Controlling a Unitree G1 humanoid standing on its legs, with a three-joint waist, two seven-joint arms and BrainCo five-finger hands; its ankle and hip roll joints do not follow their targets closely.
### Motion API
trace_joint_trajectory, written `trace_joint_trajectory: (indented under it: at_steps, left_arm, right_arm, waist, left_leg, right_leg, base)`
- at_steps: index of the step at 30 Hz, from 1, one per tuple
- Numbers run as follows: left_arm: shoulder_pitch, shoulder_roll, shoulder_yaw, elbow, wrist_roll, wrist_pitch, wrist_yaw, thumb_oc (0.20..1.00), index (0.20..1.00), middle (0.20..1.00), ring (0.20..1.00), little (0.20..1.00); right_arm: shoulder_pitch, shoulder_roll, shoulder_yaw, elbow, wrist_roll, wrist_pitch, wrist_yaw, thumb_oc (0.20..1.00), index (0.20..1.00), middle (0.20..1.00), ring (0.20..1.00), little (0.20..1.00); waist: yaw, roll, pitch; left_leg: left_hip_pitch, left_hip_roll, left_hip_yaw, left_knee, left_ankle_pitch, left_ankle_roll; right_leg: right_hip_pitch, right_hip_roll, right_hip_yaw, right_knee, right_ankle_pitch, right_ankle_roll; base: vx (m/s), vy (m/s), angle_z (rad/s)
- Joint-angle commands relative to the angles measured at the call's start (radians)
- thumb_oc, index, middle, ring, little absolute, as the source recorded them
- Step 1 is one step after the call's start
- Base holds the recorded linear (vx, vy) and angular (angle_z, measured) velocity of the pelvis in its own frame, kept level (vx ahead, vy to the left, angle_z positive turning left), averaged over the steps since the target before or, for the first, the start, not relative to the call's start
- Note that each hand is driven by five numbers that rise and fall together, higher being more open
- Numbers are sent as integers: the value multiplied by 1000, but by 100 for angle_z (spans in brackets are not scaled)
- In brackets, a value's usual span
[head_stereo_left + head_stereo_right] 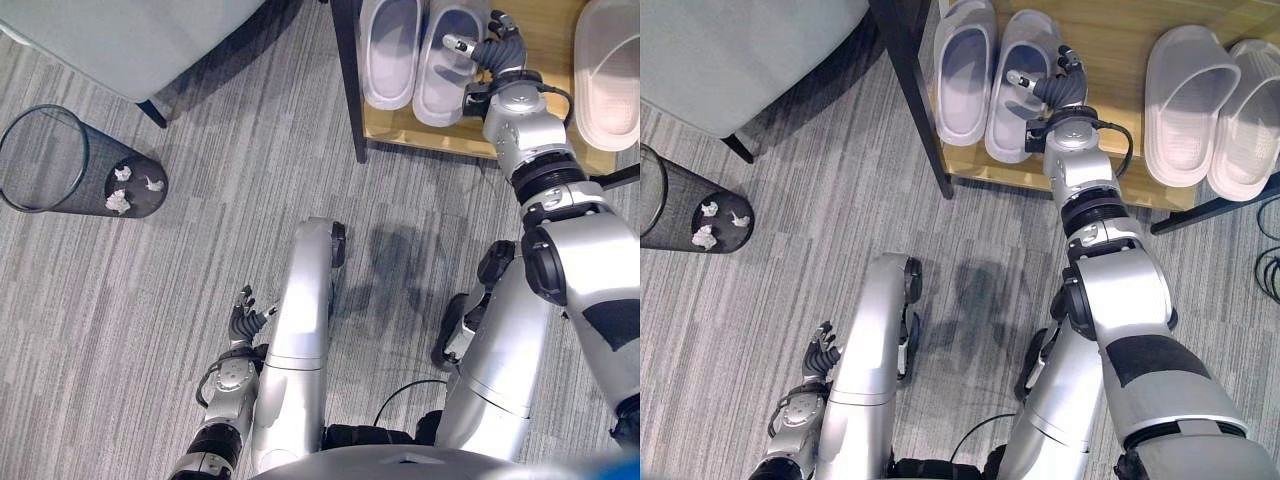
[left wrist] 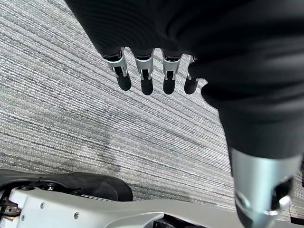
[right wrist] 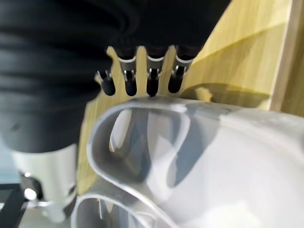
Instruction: Arrange the slippers neatly on the shoe rack.
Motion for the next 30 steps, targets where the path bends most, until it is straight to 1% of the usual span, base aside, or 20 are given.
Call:
trace_joint_trajectory:
  at_steps: [1, 5, 9, 12, 13, 15, 16, 17, 21, 23, 25, 26, 28, 29, 30]
  left_arm:
    - [21, 10, -65, -1, 15, -49, 0, 1000, 1000, 1000, 1000, 1000]
    - [20, 7, -60, -1, 10, -54, 2, 1000, 1000, 1000, 1000, 1000]
    - [18, 6, -52, -4, 6, -56, 6, 1000, 1000, 1000, 1000, 1000]
    - [19, 1, -38, -14, -3, -57, 14, 1000, 1000, 1000, 1000, 1000]
    - [19, -2, -33, -21, -8, -60, 17, 1000, 1000, 1000, 1000, 1000]
    - [17, -4, -29, -29, -13, -59, 22, 1000, 1000, 1000, 1000, 1000]
    - [14, -12, -17, -32, -23, -57, 24, 1000, 1000, 1000, 1000, 1000]
    - [12, -14, -14, -37, -29, -57, 24, 1000, 1000, 1000, 1000, 1000]
    - [-27, -28, 0, -59, -30, -56, 41, 1000, 1000, 1000, 1000, 1000]
    - [-47, -30, 6, -85, -28, -56, 47, 1000, 1000, 1000, 1000, 1000]
    - [-65, -30, 16, -95, -25, -64, 55, 1000, 1000, 1000, 1000, 1000]
    - [-65, -30, 15, -95, -25, -64, 55, 1000, 1000, 1000, 1000, 1000]
    - [-83, -33, 37, -110, -37, -71, 59, 1000, 1000, 1000, 1000, 1000]
    - [-83, -34, 47, -126, -44, -72, 56, 1000, 1000, 1000, 1000, 1000]
    - [-94, -23, 48, -141, -41, -79, 56, 1000, 1000, 1000, 1000, 1000]
  right_arm:
    - [-128, -5, 29, 11, 17, -87, -5, 1000, 1000, 1000, 1000, 1000]
    - [-122, -23, 10, -30, -9, -119, -79, 1000, 1000, 1000, 1000, 1000]
    - [-93, -35, 15, -114, -31, -127, -93, 1000, 1000, 1000, 1000, 1000]
    - [-2, -49, -5, -253, -50, -119, -90, 1000, 1000, 1000, 1000, 1000]
    - [63, -67, -8, -358, -60, -122, -76, 1000, 1000, 1000, 1000, 1000]
    - [129, -83, -26, -494, -61, -119, -61, 1000, 1000, 1000, 1000, 1000]
    - [214, -103, -49, -653, -62, -113, -45, 1000, 1000, 1000, 1000, 1000]
    - [248, -123, -64, -707, -72, -111, -48, 1000, 1000, 1000, 1000, 1000]
    - [434, -142, -166, -877, -100, -83, -51, 1000, 1000, 1000, 1000, 1000]
    - [537, -136, -223, -986, -102, -75, -49, 1000, 1000, 1000, 1000, 1000]
    - [627, -136, -254, -1082, -115, -73, -43, 1000, 1000, 1000, 1000, 1000]
    - [629, -136, -254, -1084, -115, -72, -44, 1000, 1000, 1000, 1000, 1000]
    - [721, -128, -284, -1174, -116, -57, -34, 1000, 1000, 1000, 1000, 1000]
    - [792, -101, -313, -1224, -92, -51, -23, 1000, 1000, 1000, 1000, 1000]
    - [894, -76, -318, -1268, -39, -34, 12, 1000, 1000, 1000, 1000, 1000]
  waist:
    - [35, 13, -66]
    - [30, 12, -69]
    - [19, 9, -71]
    - [9, 3, -76]
    - [1, -1, -77]
    - [-6, -5, -78]
    - [-16, -12, -78]
    - [-18, -13, -78]
    - [-35, -19, -85]
    - [-46, -21, -88]
    - [-55, -25, -88]
    - [-54, -25, -88]
    - [-63, -26, -83]
    - [-69, -26, -80]
    - [-75, -28, -81]
  left_leg:
    - [-118, -6, -84, 123, 8, 105]
    - [-118, -5, -84, 121, 7, 108]
    - [-118, -3, -84, 120, 6, 107]
    - [-118, 1, -87, 119, 4, 108]
    - [-118, 3, -88, 116, 4, 109]
    - [-118, 5, -90, 116, 1, 110]
    - [-118, 8, -92, 117, -2, 110]
    - [-118, 9, -92, 119, -5, 111]
    - [-118, 15, -94, 123, -10, 110]
    - [-118, 19, -96, 119, -10, 109]
    - [-118, 19, -97, 116, -10, 107]
    - [-118, 19, -97, 116, -10, 107]
    - [-118, 18, -99, 110, -9, 111]
    - [-118, 18, -97, 100, -7, 114]
    - [-118, 15, -98, 85, -5, 122]
  right_leg:
    - [5, 26, 112, -48, 245, -41]
    - [6, 26, 112, -50, 247, -42]
    - [5, 31, 108, -55, 249, -43]
    - [6, 31, 103, -59, 248, -44]
    - [6, 31, 101, -62, 247, -46]
    - [6, 32, 98, -64, 246, -47]
    - [8, 36, 96, -65, 247, -48]
    - [8, 36, 95, -65, 247, -48]
    - [10, 38, 87, -65, 245, -49]
    - [12, 40, 82, -73, 247, -51]
    - [10, 47, 78, -81, 252, -52]
    - [10, 47, 78, -81, 252, -52]
    - [8, 54, 77, -93, 255, -52]
    - [8, 54, 73, -107, 258, -50]
    - [10, 57, 70, -126, 262, -47]
  base:
    - [0, 0, 0]
    - [0, 0, 0]
    - [0, 0, 0]
    - [0, 0, 0]
    - [-15, 7, -4]
    - [-12, 5, -3]
    - [-32, 8, -7]
    - [-28, 8, -9]
    - [-17, 12, -3]
    - [0, 0, 0]
    - [-23, -5, -2]
    - [-35, -7, -5]
    - [-34, 5, -5]
    - [-46, 49, -7]
    - [-30, 48, -6]
